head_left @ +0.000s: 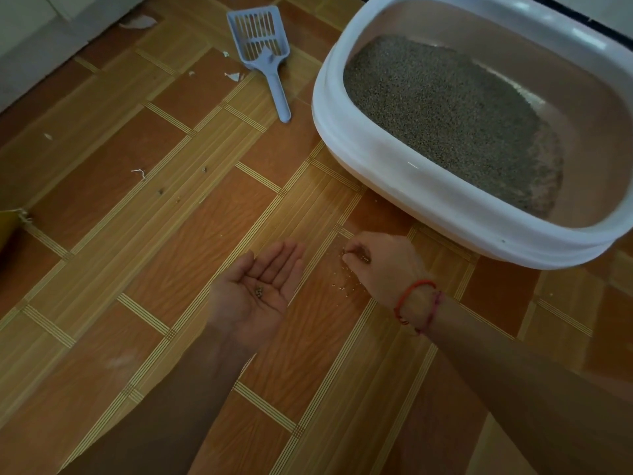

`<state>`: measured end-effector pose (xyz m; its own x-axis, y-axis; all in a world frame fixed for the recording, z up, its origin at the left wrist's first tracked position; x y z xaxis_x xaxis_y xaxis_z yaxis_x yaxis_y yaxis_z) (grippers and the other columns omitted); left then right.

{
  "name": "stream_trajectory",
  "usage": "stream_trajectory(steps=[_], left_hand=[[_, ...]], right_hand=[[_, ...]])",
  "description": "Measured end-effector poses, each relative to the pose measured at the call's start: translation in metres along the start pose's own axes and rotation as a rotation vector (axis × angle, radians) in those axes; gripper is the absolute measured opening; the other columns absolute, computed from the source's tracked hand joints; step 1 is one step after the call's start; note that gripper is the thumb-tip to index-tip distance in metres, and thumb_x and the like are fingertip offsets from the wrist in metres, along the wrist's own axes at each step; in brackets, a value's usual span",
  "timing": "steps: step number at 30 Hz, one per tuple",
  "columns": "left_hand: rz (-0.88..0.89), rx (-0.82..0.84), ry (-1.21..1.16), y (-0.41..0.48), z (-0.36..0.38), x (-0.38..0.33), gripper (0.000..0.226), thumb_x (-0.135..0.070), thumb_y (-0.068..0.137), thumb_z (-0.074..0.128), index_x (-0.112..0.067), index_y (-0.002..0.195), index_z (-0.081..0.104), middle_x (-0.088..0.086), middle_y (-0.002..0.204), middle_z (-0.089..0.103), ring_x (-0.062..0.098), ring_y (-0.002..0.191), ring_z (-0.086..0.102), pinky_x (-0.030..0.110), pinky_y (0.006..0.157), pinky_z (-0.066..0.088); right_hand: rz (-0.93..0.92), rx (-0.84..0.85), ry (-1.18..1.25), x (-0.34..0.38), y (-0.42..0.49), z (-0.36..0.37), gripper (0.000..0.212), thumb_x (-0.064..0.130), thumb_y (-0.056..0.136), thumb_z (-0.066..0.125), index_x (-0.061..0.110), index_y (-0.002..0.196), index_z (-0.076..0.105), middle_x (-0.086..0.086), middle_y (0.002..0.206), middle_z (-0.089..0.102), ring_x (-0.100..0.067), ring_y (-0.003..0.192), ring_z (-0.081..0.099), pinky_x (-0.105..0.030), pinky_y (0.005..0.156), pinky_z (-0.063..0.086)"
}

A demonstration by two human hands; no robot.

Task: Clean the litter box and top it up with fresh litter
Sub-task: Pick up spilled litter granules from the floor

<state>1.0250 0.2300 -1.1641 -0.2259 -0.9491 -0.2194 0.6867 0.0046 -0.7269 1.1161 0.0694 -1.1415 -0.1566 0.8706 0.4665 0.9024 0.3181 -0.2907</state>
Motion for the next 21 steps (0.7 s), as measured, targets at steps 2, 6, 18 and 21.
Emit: stream_trajectory(steps=[2,6,18,21], left_hand=[[-0.003,-0.001,-0.005,0.001,0.001,0.001,0.053,-0.022,0.104,0.037,0.01,0.087,0.076,0.024,0.109,0.073,0.036,0.1,0.073,0.046,0.084,0.06],[-0.006,0.002,-0.017,0.001,0.001,0.0,0.054,-0.022,0.105,0.037,0.01,0.086,0.076,0.024,0.109,0.073,0.036,0.099,0.073,0.046,0.082,0.061],[-0.019,0.002,-0.014,0.003,-0.002,0.001,0.055,-0.023,0.105,0.037,0.009,0.086,0.077,0.023,0.112,0.073,0.035,0.104,0.072,0.046,0.086,0.059],[-0.022,0.001,-0.004,0.002,-0.003,0.003,0.056,-0.024,0.105,0.036,0.009,0.085,0.077,0.023,0.112,0.073,0.035,0.102,0.073,0.045,0.085,0.06]], right_hand=[[-0.026,-0.009,0.0,0.002,0.004,0.004,0.013,0.03,0.092,0.061,0.025,0.098,0.072,0.009,0.095,0.071,-0.009,0.09,0.062,-0.023,0.078,0.05],[-0.035,-0.033,-0.036,0.0,0.009,0.014,0.011,0.033,0.091,0.061,0.03,0.094,0.071,0.013,0.091,0.07,-0.01,0.087,0.064,-0.034,0.075,0.056],[-0.102,-0.03,-0.035,0.018,0.001,0.013,0.015,0.032,0.096,0.049,0.025,0.093,0.063,0.01,0.074,0.064,-0.007,0.064,0.058,-0.029,0.06,0.052],[-0.155,-0.022,0.102,0.048,-0.019,0.009,0.013,0.033,0.095,0.051,0.024,0.096,0.06,0.01,0.074,0.064,-0.008,0.064,0.058,-0.027,0.059,0.048]])
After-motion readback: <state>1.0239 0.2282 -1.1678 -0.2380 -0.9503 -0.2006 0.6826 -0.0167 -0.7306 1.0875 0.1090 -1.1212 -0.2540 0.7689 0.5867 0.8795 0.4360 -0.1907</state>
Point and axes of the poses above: each hand's wrist, its own y-axis towards the middle knuckle, its own z-axis out of the palm, x = y × z, the point moved 6 cm from there along y, towards the middle knuckle
